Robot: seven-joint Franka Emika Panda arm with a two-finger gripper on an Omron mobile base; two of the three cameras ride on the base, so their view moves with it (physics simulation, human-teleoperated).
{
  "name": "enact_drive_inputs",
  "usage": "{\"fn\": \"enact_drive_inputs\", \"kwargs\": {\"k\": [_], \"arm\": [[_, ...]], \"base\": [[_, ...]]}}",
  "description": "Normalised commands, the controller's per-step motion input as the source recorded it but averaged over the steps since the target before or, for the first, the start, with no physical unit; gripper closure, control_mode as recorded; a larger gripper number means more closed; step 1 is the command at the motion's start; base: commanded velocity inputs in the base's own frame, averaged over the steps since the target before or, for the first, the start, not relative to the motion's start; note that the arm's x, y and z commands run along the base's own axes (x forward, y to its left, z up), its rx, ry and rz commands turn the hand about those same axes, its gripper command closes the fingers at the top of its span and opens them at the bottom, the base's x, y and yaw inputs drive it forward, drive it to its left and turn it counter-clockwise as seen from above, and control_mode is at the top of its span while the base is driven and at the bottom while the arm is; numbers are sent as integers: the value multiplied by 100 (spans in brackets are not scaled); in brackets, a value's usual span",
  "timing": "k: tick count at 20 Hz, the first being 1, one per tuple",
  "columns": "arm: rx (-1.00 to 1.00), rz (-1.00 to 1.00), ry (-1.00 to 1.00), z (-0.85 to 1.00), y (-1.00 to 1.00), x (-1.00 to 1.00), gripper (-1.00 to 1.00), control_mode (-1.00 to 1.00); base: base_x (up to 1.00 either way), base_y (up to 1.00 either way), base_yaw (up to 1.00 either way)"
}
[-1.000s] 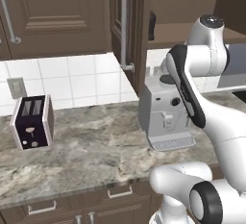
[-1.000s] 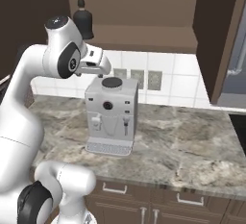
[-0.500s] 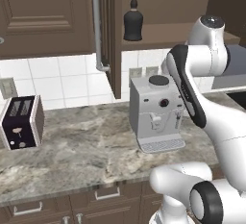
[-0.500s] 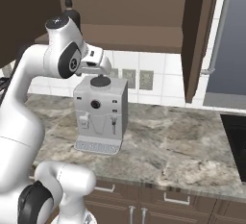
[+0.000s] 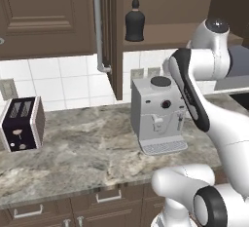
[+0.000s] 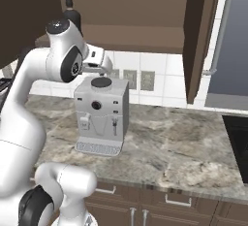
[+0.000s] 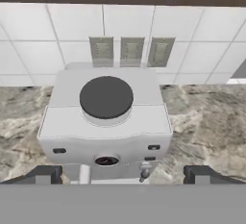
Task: Get the candle and the liquor from the cabinet and move them to the dining counter.
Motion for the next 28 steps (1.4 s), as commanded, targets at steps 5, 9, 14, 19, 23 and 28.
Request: {"fn": "enact_drive_inputs", "kwargs": {"k": [5, 9, 14, 19, 23, 28], "arm": [[1, 9, -28, 17, 4, 3, -100, -100], [0, 8, -26, 49, 42, 0, -100, -100], [0, 7, -15, 72, 41, 0, -100, -100], [0, 7, -6, 81, 18, 0, -100, -100], [1, 6, 0, 83, 4, 0, -100, -100], [0, 6, 0, 65, 14, 0, -100, -100]], "base": [[0, 0, 0], [0, 0, 0], [0, 0, 0], [0, 0, 0], [0, 0, 0], [0, 0, 0]]}}
